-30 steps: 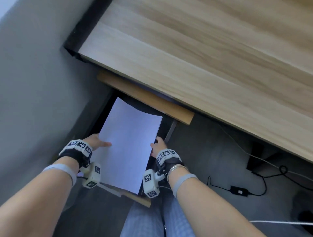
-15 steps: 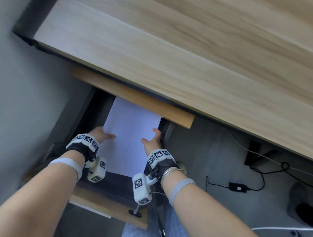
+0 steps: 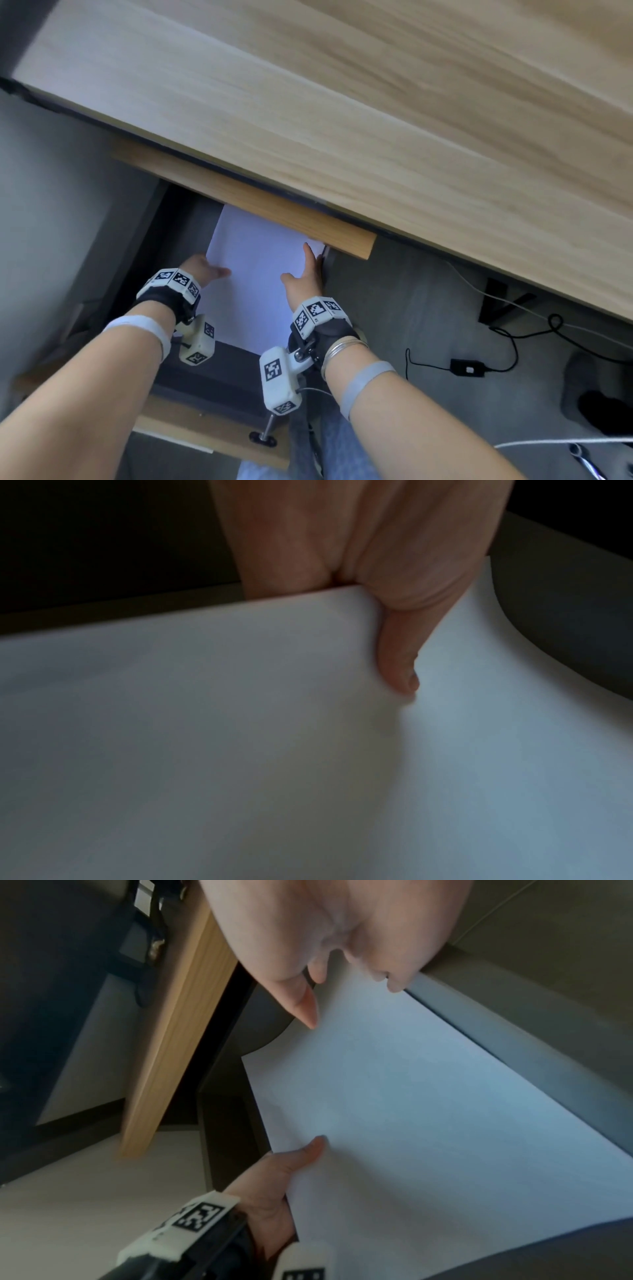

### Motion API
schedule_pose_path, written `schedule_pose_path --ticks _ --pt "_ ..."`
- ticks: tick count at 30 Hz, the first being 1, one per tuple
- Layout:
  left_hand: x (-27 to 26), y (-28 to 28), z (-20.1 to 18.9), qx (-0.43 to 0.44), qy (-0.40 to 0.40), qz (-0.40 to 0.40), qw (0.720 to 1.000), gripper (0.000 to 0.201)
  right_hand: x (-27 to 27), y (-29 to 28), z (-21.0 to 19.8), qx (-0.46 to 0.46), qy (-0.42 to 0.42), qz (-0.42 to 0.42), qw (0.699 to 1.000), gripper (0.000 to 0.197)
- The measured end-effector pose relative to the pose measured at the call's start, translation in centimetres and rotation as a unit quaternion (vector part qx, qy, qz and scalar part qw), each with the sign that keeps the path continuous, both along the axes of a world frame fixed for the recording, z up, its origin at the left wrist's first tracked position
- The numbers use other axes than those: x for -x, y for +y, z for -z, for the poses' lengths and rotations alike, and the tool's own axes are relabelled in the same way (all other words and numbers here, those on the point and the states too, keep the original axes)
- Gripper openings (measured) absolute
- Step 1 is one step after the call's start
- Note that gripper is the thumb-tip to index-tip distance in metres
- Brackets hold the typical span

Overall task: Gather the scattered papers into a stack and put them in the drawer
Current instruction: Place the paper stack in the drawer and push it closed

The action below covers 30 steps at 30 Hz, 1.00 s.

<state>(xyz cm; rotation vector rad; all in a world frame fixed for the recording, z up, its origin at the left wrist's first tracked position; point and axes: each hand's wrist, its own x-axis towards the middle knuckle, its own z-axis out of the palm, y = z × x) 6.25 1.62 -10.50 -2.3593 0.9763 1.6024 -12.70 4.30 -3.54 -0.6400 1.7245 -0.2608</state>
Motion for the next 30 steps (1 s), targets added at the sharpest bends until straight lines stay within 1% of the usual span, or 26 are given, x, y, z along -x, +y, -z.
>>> schedule_pose_path --ticks 3,5,7,9,11,14,17,21,23,25,28,30 --pt "0.3 0.0 0.0 0.008 -0.006 -0.019 1.000 0.054 0.1 0.2 0.1 0.003 0.001 0.007 1.000 0.062" --pt "0.4 0.0 -0.2 0.028 0.003 -0.026 0.999 0.056 0.3 0.3 -0.2 -0.002 -0.003 0.009 1.000 0.058" --pt "0.2 0.0 -0.4 0.071 0.007 -0.043 0.997 0.058 0.6 0.2 -0.4 -0.005 -0.007 0.018 1.000 0.054" --pt "0.0 -0.1 -0.6 0.122 -0.008 -0.066 0.990 0.056 0.7 0.2 -0.5 -0.006 -0.009 0.024 1.000 0.052" --pt "-0.3 -0.1 -0.6 0.149 -0.018 -0.070 0.986 0.053 0.6 0.2 -0.4 -0.007 -0.013 0.026 1.000 0.051" --pt "-0.2 0.1 -0.2 0.139 -0.031 -0.032 0.989 0.051 0.6 0.3 -0.2 -0.003 -0.015 0.031 0.999 0.050" --pt "0.6 0.2 0.0 0.129 -0.059 -0.025 0.990 0.052 0.6 0.4 0.4 0.008 -0.014 0.035 0.999 0.049" --pt "1.0 0.5 0.1 0.113 -0.067 -0.023 0.991 0.056 0.7 0.4 1.0 0.010 -0.016 0.026 0.999 0.048" --pt "0.6 0.8 -0.4 0.108 -0.069 -0.034 0.991 0.057 0.7 0.4 1.2 0.013 -0.019 0.021 1.000 0.047" --pt "-0.1 1.5 -1.3 0.113 -0.058 -0.058 0.990 0.054 0.8 0.3 1.1 0.015 -0.018 0.019 1.000 0.045" --pt "-1.3 3.7 -3.3 0.113 -0.031 -0.109 0.987 0.053 1.0 0.2 0.2 0.016 -0.010 0.004 1.000 0.040" --pt "-2.0 5.6 -4.7 0.109 -0.038 -0.137 0.984 0.050 1.1 0.2 -0.7 0.016 -0.002 -0.008 1.000 0.038"
